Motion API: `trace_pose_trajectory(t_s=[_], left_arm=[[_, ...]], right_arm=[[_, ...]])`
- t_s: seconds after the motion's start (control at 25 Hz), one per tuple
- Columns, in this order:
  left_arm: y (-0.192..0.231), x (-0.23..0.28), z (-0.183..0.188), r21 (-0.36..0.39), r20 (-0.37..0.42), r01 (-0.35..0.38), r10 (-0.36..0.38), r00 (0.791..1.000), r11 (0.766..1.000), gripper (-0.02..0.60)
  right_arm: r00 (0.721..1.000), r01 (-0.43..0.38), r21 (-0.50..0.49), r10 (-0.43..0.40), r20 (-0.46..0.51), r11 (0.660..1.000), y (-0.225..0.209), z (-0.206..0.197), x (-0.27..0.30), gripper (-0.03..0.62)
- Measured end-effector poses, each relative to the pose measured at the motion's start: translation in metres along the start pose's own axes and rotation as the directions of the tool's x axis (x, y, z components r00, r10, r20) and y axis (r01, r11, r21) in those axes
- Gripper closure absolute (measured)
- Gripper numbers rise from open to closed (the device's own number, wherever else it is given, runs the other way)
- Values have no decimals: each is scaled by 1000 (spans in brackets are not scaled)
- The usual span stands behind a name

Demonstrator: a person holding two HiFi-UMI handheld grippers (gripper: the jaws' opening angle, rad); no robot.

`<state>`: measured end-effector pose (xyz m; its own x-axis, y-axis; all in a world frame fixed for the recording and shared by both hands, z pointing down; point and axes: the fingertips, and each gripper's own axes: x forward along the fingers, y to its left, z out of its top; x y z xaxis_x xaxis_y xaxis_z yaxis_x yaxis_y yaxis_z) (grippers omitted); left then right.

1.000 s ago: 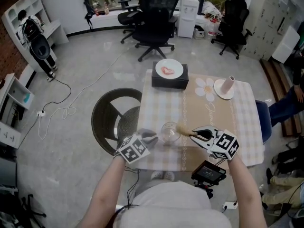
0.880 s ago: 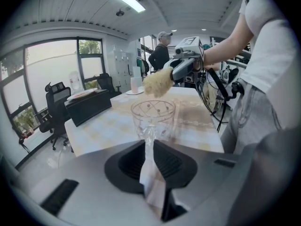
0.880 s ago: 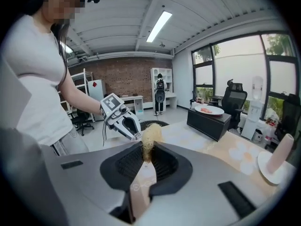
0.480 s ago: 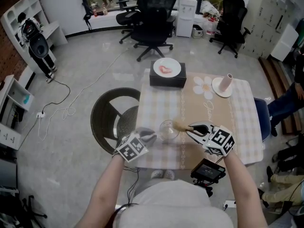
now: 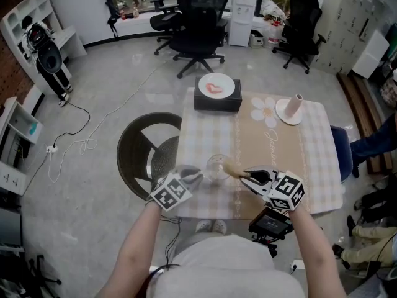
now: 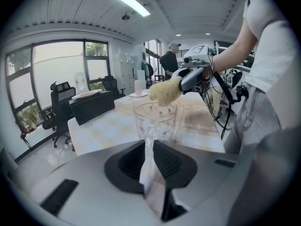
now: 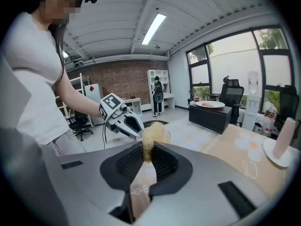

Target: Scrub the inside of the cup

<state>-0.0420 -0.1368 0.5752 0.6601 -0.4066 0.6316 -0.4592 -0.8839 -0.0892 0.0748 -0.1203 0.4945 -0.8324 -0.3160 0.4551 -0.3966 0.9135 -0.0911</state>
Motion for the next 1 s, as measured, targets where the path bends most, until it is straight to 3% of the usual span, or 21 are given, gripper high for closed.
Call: trace_pose_trajectory(t_s=[0.56,0.76,1.0], left_arm=[[0,0,2,-32,22,-18,19,1000,999,523],[-3,0,4,-31,16,-21,21,1000,999,525],[-12,0,6,-76,11,-10,11,1000,997,525]], right_arm=[[997,-82,28,82,-3,996,23,6,8,542],[1000,25,19,-26,17,1000,13,18,7,542],[993,107,2,-107,-46,994,10,8,13,542]])
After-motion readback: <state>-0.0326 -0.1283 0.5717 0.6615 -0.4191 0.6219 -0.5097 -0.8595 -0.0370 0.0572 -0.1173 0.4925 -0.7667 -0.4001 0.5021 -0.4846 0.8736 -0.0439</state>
